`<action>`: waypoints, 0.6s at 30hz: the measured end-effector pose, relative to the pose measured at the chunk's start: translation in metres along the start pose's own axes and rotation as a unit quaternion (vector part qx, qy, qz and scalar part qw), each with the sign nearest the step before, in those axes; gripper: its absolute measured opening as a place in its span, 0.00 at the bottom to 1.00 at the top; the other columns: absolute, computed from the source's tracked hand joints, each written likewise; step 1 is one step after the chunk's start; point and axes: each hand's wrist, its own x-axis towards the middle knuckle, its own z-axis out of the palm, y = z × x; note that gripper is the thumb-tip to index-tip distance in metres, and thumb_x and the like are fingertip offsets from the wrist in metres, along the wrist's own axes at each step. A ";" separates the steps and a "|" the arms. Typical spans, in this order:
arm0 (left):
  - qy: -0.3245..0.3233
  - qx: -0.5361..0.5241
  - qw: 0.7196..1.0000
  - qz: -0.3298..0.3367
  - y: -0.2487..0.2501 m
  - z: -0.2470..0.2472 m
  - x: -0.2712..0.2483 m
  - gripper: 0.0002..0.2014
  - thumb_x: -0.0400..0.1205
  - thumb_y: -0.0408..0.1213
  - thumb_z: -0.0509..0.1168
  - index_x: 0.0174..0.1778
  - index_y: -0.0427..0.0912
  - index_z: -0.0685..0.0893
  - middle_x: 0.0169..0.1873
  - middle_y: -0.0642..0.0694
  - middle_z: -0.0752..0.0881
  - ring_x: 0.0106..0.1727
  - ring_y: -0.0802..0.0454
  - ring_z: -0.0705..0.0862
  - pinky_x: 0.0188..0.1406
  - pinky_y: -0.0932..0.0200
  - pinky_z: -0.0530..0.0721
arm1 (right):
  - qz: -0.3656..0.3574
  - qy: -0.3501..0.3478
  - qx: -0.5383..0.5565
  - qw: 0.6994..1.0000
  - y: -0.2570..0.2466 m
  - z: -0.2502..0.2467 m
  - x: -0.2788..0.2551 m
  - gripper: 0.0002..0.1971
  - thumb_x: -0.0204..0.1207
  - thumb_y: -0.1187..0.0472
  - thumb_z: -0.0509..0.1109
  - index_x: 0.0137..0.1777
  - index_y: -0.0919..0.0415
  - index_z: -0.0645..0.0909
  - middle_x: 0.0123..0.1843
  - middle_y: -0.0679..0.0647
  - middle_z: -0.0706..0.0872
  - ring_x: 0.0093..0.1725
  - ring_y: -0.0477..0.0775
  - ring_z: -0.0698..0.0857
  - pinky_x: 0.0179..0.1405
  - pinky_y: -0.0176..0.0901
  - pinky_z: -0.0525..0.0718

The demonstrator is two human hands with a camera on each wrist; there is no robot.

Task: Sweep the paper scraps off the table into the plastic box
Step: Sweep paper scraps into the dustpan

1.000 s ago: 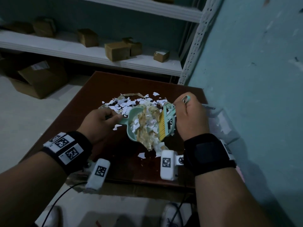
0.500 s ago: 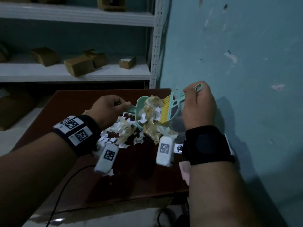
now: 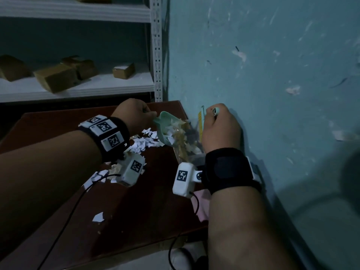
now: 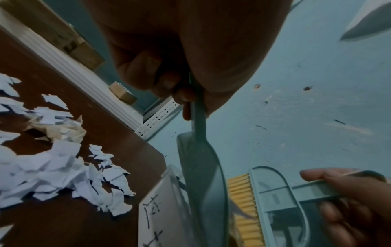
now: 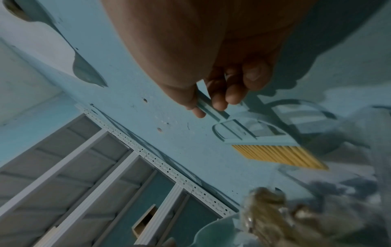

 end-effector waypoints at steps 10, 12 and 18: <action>0.036 0.097 0.993 0.052 0.022 -0.008 -0.007 0.12 0.86 0.45 0.69 0.42 0.43 0.92 0.34 0.46 0.89 0.35 0.52 0.85 0.29 0.58 0.75 | -0.008 0.002 0.063 0.998 -0.022 -0.014 -0.008 0.12 0.91 0.50 0.58 0.56 0.53 0.81 0.42 0.50 0.87 0.37 0.52 0.82 0.32 0.43 0.71; 0.040 0.105 0.991 0.067 0.026 -0.011 -0.011 0.11 0.85 0.45 0.69 0.41 0.44 0.90 0.34 0.46 0.88 0.36 0.51 0.85 0.29 0.58 0.75 | 0.009 -0.033 0.068 0.997 -0.018 -0.007 -0.010 0.12 0.91 0.49 0.58 0.54 0.52 0.81 0.41 0.48 0.86 0.36 0.45 0.81 0.32 0.41 0.73; 0.082 0.108 0.988 0.074 0.025 -0.027 -0.024 0.11 0.86 0.47 0.68 0.42 0.45 0.87 0.34 0.50 0.84 0.40 0.49 0.84 0.37 0.54 0.80 | 0.018 -0.026 0.040 0.999 0.000 -0.002 -0.008 0.10 0.90 0.53 0.60 0.55 0.51 0.82 0.43 0.51 0.86 0.42 0.57 0.83 0.39 0.43 0.73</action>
